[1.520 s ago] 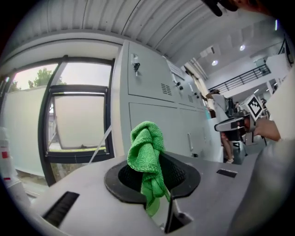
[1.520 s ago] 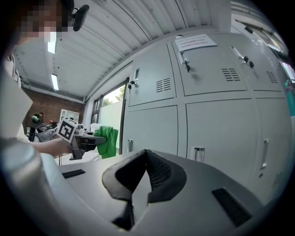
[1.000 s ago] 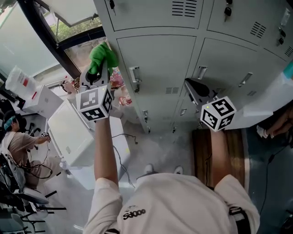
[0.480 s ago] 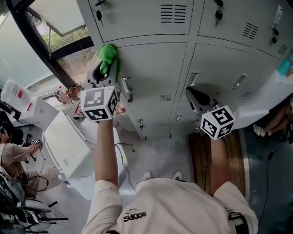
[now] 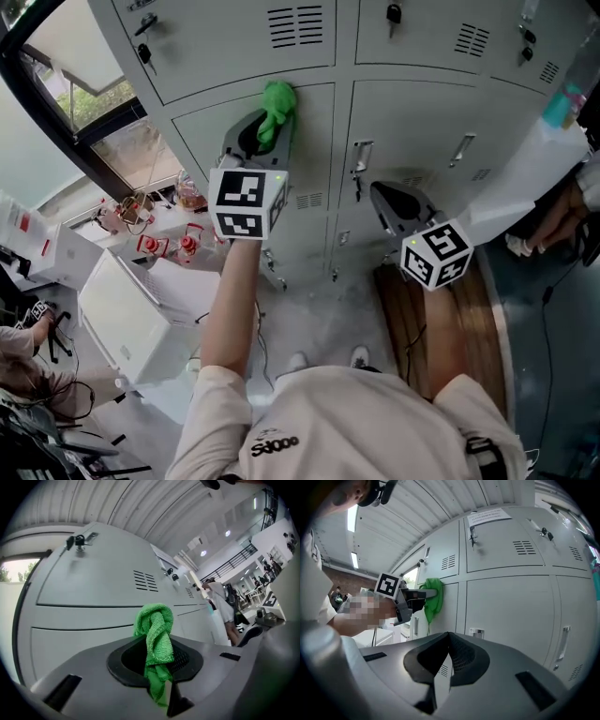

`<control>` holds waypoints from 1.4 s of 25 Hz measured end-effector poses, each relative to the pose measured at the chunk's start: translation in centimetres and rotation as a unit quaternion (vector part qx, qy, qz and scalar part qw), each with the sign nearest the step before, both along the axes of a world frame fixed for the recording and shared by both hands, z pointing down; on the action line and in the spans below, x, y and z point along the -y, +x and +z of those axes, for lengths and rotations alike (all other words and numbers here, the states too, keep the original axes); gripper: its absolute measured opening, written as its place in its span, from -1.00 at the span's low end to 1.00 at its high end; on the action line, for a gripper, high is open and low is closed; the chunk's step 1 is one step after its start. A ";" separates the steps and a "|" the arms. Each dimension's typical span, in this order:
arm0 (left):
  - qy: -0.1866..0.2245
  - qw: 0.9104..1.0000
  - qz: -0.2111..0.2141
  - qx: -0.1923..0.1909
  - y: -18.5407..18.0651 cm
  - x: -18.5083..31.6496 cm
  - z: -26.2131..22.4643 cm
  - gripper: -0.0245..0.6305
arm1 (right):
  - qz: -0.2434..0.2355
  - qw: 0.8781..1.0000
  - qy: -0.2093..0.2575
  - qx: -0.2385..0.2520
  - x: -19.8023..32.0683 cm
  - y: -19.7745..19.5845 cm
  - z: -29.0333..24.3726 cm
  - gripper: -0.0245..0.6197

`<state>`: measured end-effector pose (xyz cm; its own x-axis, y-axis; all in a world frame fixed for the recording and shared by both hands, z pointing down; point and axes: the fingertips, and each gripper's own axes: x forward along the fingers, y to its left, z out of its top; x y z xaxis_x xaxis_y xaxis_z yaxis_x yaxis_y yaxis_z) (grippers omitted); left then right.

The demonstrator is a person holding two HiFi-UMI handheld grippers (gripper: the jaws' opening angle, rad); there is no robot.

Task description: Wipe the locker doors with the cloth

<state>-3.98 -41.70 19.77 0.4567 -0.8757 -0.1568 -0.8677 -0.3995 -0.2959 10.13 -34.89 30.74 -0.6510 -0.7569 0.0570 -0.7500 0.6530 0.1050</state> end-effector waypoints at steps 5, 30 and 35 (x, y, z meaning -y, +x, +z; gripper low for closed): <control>0.000 0.999 0.027 0.021 6.0 1.1 0.9 -0.67 | 0.017 1.000 -0.001 -0.003 -0.8 2.1 0.2 -0.90; -0.013 0.997 -0.077 -0.014 -9.1 -1.6 6.4 -0.68 | -0.036 0.999 0.006 -0.008 -3.3 -5.0 -0.5 -0.90; -0.011 0.992 -0.118 -0.048 -14.0 -2.4 6.9 -0.67 | -0.049 0.999 0.004 -0.010 -3.2 -7.2 -0.1 -0.90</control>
<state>-18.02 -39.28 26.72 0.2221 -0.9602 -0.1694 -0.9615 -0.1868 -0.2016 2.89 -31.67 30.63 -0.7206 -0.6903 0.0649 -0.6805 0.7221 0.1246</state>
